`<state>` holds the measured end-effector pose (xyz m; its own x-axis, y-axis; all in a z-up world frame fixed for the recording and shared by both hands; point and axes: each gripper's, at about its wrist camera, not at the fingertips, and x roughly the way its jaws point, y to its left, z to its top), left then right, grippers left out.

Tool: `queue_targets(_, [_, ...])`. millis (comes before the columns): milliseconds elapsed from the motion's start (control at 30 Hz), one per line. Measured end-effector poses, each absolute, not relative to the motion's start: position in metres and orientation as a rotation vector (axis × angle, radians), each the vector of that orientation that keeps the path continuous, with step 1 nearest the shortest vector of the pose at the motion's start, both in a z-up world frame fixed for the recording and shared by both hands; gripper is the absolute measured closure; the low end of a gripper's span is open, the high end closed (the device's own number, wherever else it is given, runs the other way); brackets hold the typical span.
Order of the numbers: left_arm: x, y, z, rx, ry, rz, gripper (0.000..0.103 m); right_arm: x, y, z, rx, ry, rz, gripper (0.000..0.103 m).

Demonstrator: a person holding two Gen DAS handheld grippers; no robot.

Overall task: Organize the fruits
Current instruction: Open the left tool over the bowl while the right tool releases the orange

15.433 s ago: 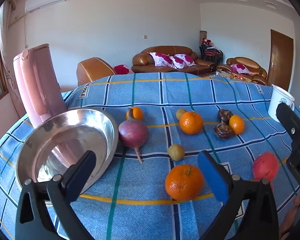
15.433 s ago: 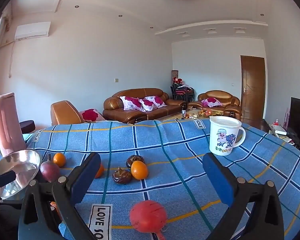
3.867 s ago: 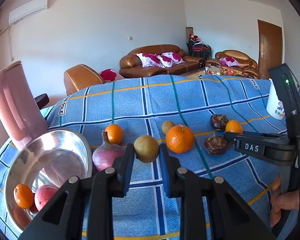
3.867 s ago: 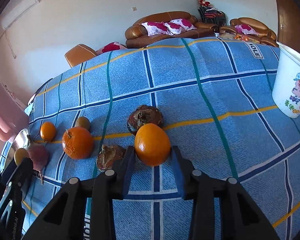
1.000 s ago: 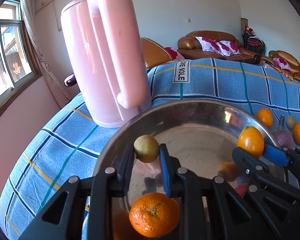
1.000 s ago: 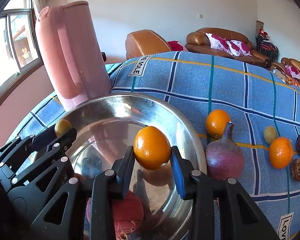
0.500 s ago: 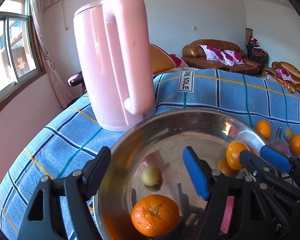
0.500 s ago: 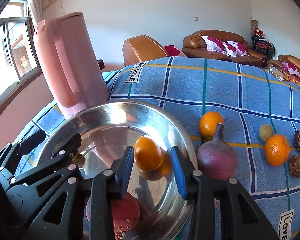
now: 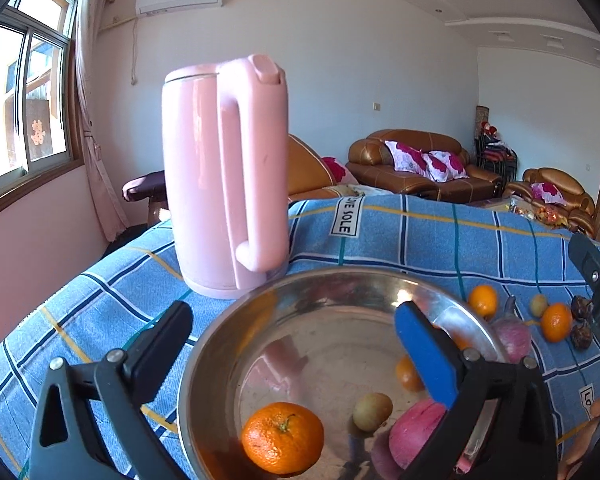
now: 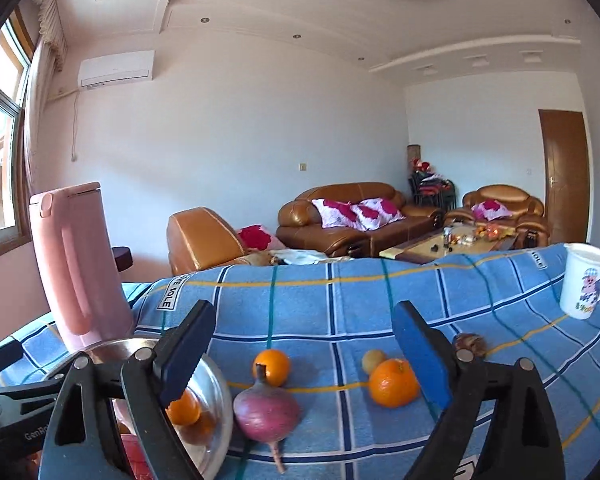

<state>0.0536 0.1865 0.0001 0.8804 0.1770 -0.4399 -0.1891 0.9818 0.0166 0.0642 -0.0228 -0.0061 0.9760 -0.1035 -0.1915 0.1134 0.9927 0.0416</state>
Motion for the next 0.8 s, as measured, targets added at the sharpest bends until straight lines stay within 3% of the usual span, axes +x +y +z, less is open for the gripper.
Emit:
queue_targets(333, [0.040,0.169,0.003,0.029,0.374,0.205,0.000,0.036,-0.020,0.001,-0.007,0.089,-0.150,0.012])
queue_targets(433, [0.035,0.167,0.005,0.030,0.350,0.209,0.000,0.026,-0.017,0.003,-0.016,0.061,-0.140,0.001])
queue_targets(500, [0.033,0.166,0.005,0.025,0.347,0.204,0.000,0.023,-0.017,0.003,-0.012,0.057,-0.122,0.001])
queue_targets(800, [0.028,0.167,0.004,0.007,0.379,0.227,0.000,0.043,-0.038,-0.008,0.066,0.235,-0.067,0.001])
